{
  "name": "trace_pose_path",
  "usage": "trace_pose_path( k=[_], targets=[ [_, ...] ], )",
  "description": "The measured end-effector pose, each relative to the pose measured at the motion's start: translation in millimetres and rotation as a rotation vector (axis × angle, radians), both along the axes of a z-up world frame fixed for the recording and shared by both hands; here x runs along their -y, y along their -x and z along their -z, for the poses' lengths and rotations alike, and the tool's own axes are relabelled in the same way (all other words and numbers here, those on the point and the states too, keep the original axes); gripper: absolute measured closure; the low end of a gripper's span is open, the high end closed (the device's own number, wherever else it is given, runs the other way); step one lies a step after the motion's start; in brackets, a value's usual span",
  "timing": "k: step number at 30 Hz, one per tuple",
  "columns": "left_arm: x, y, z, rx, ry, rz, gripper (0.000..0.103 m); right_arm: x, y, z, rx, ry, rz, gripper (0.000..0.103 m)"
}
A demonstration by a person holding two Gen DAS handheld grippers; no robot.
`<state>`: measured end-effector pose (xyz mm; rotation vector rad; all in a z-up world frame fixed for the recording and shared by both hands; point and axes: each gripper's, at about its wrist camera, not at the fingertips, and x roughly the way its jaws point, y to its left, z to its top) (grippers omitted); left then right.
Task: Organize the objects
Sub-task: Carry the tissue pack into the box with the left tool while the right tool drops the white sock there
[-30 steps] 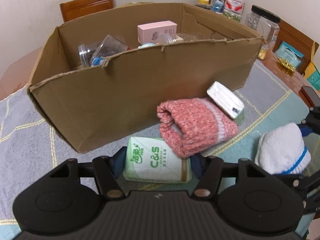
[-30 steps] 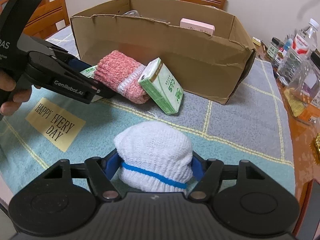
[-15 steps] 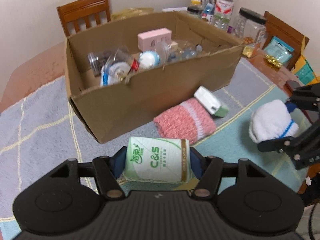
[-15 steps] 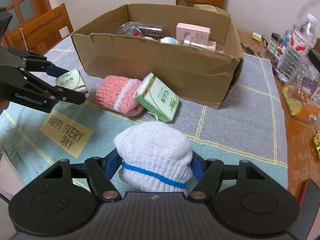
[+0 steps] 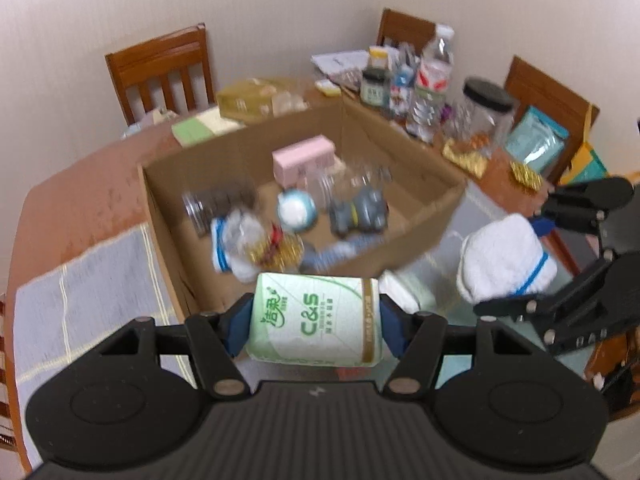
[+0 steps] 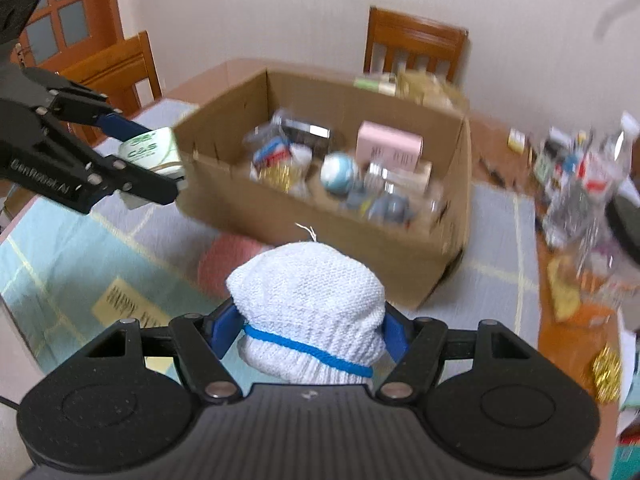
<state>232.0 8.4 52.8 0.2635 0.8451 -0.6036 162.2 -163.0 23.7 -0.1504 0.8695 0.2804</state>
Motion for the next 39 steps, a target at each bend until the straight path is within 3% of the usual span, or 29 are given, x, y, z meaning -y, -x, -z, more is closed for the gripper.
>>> trace_pose_path(
  k=[8,16,17,19,21,24,25,28,39],
  targets=[
    [16,-50,-29,0.067,0.006,-0.017,0.039,-5,-37,-30,0.09,0.007,-0.024,0.028],
    [27,-95,-44,0.109,0.036,-0.037,0.039,-10,-77,-41,0.12,-0.002,-0.021,0.027],
    [28,-100,-44,0.109,0.036,-0.038,0.039,-11,-80,-41,0.122,0.005,-0.024,0.026],
    [31,-109,-42,0.107,0.033,-0.042,0.039,-16,-85,-39,0.142,0.053,-0.017,0.009],
    [33,-118,-37,0.093,0.034,-0.046,0.039,-20,-86,-36,0.164,0.092,-0.004,0.0],
    [38,-127,-30,0.078,0.034,-0.05,0.039,-19,-88,-34,0.153,0.08,-0.012,0.0],
    [39,-127,-28,0.078,0.032,-0.049,0.036,-18,-88,-34,0.151,0.08,-0.008,0.0],
    [43,-133,-20,0.078,0.015,-0.075,0.001,-15,-87,-31,0.137,0.083,0.003,0.0],
    [44,-116,-11,0.083,-0.048,-0.086,0.001,-2,-71,-16,0.09,0.047,0.08,0.0]
  ],
)
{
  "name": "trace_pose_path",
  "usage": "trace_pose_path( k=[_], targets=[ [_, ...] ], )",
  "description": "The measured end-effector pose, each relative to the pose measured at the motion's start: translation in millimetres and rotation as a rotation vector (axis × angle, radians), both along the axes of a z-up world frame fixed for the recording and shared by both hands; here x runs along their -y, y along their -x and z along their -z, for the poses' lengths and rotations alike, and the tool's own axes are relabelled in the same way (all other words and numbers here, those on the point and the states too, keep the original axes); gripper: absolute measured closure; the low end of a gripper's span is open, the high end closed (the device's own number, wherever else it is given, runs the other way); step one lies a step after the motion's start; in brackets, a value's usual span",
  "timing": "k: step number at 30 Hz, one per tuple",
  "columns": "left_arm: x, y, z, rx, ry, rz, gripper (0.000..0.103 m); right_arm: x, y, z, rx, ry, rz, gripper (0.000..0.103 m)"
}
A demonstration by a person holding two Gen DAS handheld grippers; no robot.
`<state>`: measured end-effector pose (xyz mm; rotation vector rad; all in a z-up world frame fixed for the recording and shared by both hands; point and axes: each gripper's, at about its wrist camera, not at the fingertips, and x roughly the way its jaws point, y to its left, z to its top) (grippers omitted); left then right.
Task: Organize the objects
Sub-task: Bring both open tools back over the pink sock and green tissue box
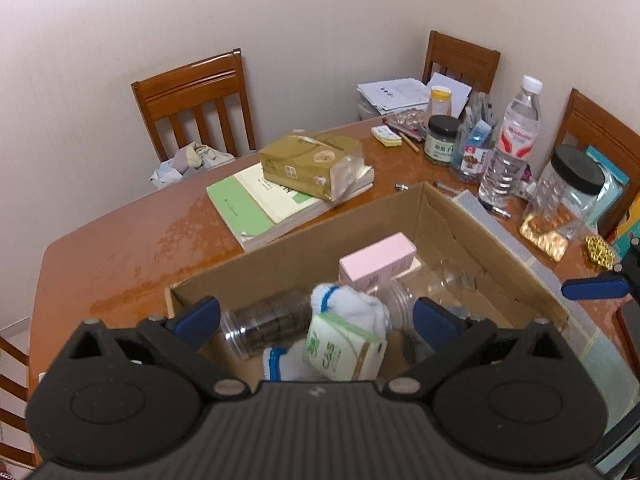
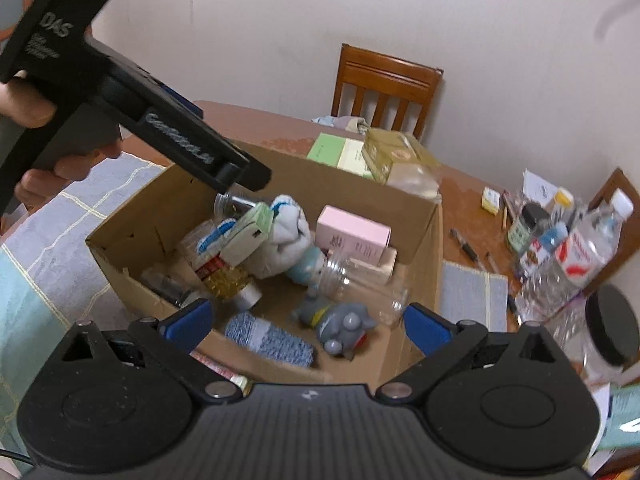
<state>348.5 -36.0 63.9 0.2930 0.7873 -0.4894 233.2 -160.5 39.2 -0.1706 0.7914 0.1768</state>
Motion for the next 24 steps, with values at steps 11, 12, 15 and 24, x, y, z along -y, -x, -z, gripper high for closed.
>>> trace_pose_path(
  k=[11,12,15,24],
  targets=[
    [-12,33,5,-0.009,-0.017,-0.032,0.001,11,22,22,-0.075,-0.093,0.092,0.0],
    [-13,36,5,-0.006,-0.016,-0.035,0.001,11,24,25,-0.082,-0.097,0.094,0.0],
    [-18,46,5,-0.008,-0.013,-0.049,0.001,12,27,34,-0.106,-0.109,0.095,0.0],
    [-46,82,8,-0.017,0.028,-0.126,0.001,13,27,53,-0.165,-0.161,0.126,0.0]
  ],
)
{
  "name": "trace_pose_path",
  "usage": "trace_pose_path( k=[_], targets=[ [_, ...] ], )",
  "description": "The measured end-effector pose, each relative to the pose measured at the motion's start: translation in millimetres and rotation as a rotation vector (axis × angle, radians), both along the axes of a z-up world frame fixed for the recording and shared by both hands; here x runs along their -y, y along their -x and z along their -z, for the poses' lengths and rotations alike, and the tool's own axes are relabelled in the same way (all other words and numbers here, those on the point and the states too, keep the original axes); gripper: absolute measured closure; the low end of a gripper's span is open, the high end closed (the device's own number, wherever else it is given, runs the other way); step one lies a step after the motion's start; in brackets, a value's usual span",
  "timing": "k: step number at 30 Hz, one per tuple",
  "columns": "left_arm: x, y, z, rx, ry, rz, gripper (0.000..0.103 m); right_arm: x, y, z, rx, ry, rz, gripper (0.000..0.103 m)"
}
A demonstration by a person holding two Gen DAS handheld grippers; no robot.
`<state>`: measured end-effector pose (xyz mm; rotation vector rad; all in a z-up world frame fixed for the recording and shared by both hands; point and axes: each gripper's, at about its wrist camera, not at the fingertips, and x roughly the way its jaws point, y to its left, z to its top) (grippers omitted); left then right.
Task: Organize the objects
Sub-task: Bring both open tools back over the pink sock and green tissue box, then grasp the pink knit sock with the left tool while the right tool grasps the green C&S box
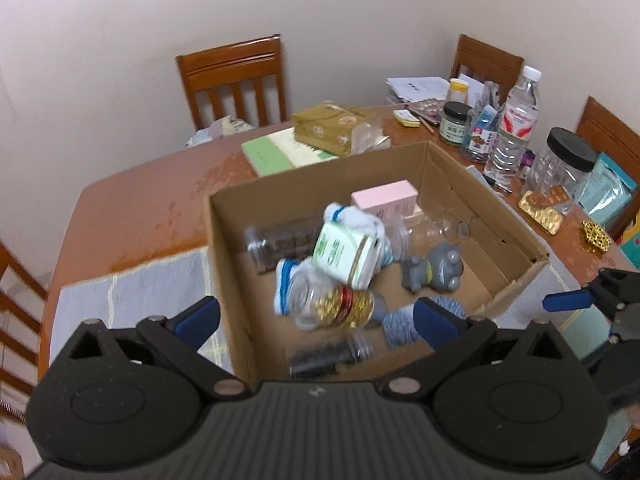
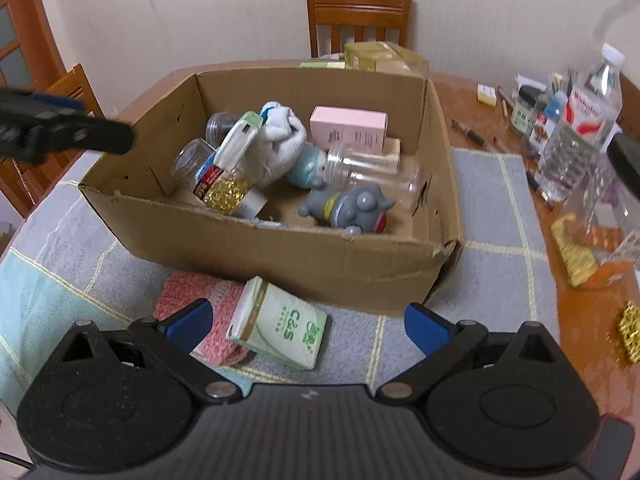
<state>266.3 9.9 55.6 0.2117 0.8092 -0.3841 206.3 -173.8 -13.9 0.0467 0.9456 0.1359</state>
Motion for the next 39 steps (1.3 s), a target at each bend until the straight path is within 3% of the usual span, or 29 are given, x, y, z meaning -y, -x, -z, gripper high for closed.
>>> trace_pose_path(
  k=[16,28,35,39],
  targets=[
    [-41,54,47,-0.093,0.099,-0.217,0.001,3,-17,38,-0.041,-0.076,0.068,0.0],
    [-30,52,69,-0.146,0.078,-0.202,0.001,12,-21,57,-0.055,0.033,0.097,0.0],
    [-17,49,75,-0.157,0.068,-0.176,0.001,35,-17,57,-0.053,0.038,0.155,0.0],
    [-7,49,78,-0.163,0.058,-0.152,0.001,34,-14,58,-0.073,-0.002,0.08,0.0]
  ],
)
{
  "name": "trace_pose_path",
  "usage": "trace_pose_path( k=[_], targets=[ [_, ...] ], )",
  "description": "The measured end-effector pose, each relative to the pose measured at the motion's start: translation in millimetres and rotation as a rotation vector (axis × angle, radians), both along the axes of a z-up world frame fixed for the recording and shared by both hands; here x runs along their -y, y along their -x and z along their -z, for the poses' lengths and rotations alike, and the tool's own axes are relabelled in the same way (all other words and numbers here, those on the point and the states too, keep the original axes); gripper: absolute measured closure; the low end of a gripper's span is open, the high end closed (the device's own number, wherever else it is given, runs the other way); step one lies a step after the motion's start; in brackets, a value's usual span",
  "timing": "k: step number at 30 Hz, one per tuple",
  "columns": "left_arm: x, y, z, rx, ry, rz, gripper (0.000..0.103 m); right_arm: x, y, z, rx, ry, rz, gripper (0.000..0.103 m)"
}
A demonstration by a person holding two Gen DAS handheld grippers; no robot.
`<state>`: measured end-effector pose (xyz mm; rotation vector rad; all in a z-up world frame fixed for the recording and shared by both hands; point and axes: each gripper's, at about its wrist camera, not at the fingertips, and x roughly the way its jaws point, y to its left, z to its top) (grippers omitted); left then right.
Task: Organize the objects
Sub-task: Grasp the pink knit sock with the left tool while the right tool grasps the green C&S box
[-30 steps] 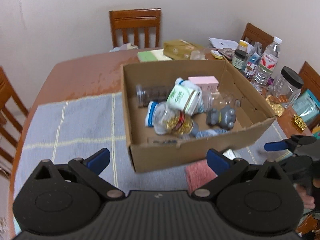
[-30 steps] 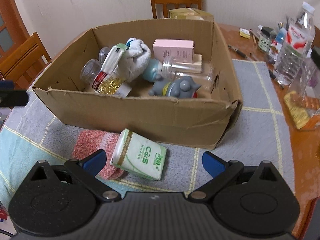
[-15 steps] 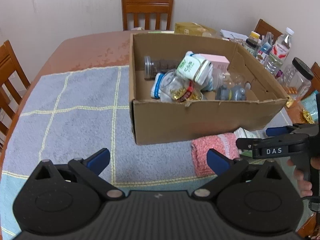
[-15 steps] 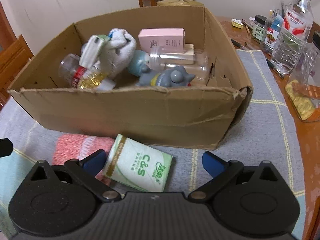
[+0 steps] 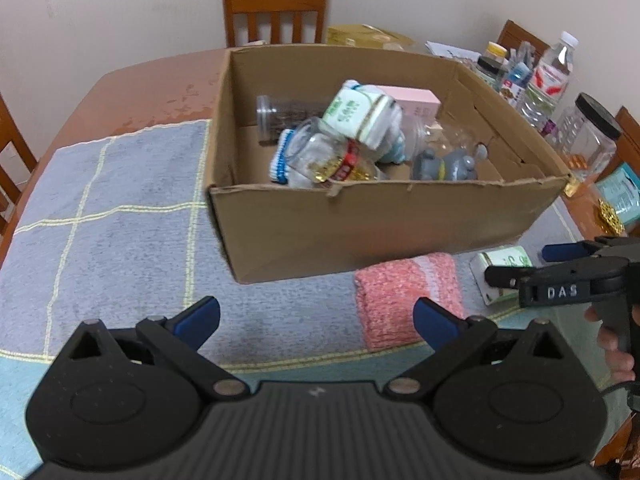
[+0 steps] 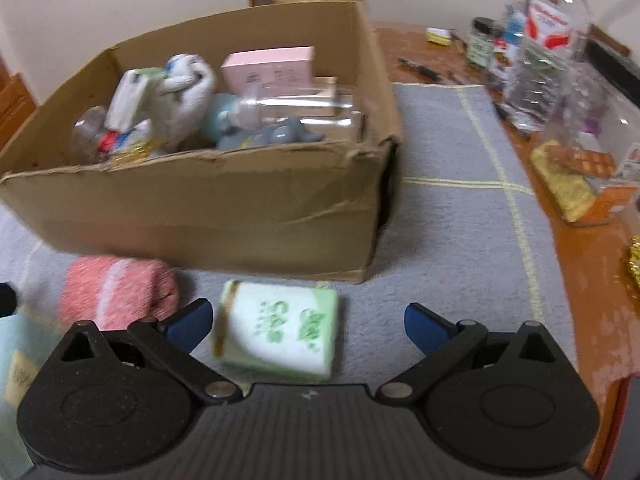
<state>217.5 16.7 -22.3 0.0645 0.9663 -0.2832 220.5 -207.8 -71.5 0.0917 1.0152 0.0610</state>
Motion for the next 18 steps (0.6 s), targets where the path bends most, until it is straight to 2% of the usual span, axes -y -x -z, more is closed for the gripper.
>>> trace_pose_path(
  k=[7,18],
  targets=[
    [19,0,6,-0.017,0.003,0.038,0.001,-8,4,10,0.0,0.109,-0.044,0.0],
    [69,1,21,-0.009,-0.05,0.163,0.001,16,9,14,0.041,0.106,-0.14,0.0]
  ],
)
